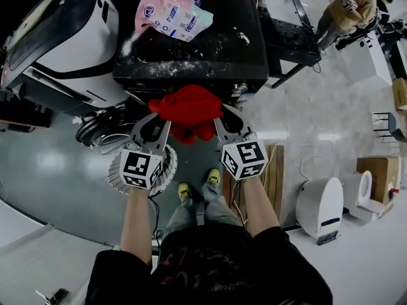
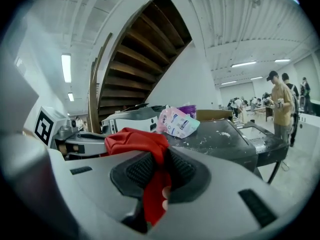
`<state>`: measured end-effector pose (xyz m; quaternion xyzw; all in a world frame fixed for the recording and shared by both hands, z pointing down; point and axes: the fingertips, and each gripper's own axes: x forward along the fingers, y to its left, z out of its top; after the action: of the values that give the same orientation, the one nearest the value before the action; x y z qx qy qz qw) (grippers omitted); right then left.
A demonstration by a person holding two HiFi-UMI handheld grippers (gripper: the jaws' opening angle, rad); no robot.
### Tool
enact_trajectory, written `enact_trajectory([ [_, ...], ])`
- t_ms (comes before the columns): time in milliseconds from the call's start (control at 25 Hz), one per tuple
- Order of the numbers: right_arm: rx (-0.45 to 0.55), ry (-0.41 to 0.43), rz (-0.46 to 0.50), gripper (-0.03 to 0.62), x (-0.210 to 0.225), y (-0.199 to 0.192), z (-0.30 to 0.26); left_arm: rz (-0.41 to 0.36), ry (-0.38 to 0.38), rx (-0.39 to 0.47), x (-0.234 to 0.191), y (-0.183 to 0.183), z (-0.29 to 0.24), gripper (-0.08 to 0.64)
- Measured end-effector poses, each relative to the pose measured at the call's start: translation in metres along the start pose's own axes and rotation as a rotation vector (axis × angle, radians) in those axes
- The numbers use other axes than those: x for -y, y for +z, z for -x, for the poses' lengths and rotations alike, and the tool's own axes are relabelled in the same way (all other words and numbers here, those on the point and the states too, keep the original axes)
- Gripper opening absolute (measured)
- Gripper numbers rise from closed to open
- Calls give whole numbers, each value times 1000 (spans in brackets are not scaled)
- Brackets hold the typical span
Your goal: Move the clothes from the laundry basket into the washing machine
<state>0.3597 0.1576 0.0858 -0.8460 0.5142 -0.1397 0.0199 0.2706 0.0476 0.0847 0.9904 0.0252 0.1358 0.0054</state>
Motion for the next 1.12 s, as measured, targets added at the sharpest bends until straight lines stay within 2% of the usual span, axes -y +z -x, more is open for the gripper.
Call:
enact_trajectory([
  [160,13,-44,-29,64,-2,-9,-5,-2,-52,3,-7,-11,-4,73],
  [320,4,-70,-35,64,-6,-25,-13,4,-68,0,-18,-24,-8,72],
  [680,-42,-84,-72,64,14,-78,-38,73,-71,-36,-27,-80,-39,73],
  [1120,-73,-67,-153,64,53,-141,-66,89,-48,-71,-28,-138,-84,72],
])
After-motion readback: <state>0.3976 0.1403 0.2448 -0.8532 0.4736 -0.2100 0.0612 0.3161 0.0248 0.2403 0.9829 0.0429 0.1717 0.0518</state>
